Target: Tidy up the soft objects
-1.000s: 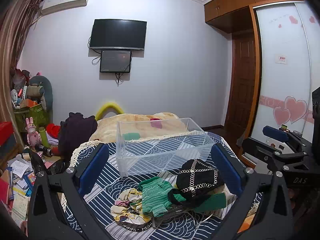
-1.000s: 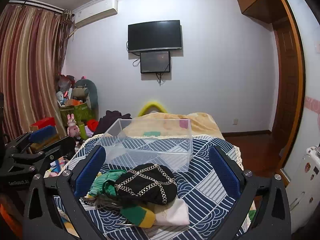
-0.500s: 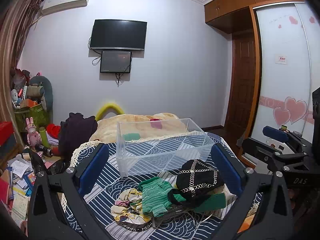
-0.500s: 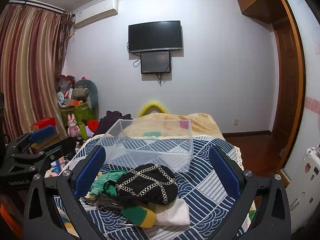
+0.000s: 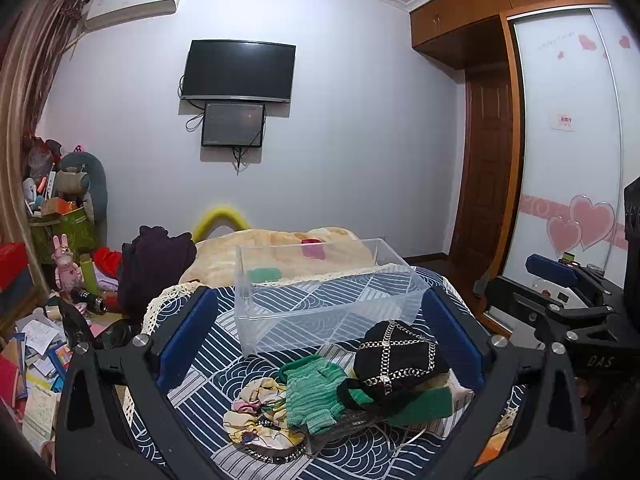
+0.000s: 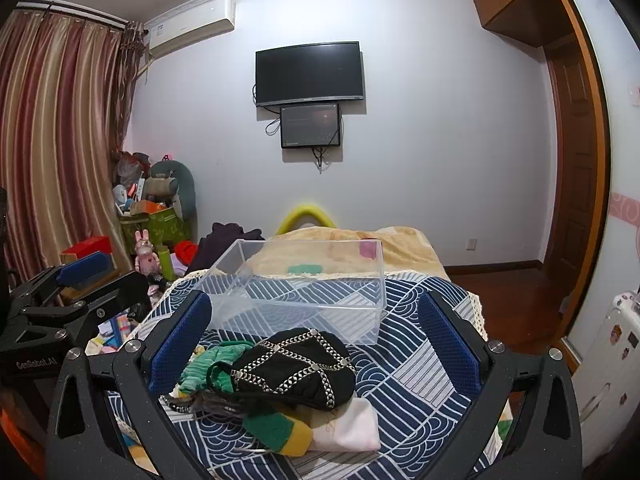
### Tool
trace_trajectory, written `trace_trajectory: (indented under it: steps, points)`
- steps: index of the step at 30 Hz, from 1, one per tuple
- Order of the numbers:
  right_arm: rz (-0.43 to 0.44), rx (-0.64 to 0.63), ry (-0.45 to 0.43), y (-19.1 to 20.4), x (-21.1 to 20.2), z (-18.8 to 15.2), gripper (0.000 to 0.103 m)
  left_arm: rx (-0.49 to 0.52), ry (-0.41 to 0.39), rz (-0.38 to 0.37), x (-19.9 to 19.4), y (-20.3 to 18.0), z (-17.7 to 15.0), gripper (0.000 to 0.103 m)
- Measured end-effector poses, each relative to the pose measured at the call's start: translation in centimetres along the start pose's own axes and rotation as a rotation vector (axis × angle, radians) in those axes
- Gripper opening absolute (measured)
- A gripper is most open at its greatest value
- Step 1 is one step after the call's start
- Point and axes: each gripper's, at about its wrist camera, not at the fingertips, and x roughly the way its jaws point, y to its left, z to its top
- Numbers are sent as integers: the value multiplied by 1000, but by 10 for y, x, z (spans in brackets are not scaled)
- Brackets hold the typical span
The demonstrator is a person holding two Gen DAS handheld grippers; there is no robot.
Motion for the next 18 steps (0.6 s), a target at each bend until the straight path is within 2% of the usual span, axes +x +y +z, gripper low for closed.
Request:
trace_trajectory:
  steps: [6,11,13,14,15,18]
  points:
    - [5,10,8,-7,6,-3,103,-11,18,8,4,9,-3,103]
    - [4,15,36,-10,17,-9,103,-28,68,7,15,22,-13,103]
    - [7,12,60,-10,24,-13,103,-36,94,12,21,28,-20,95]
    - [11,11,69,-10,26,-16,102,-39,109,16,25,31,-23,86]
    - [17,12,83,-10,30,-18,101,-39,131,19,29,33,-27,82]
    - [44,15,131,-8,42,-24,95,-68,193,3,42,40,-38,79]
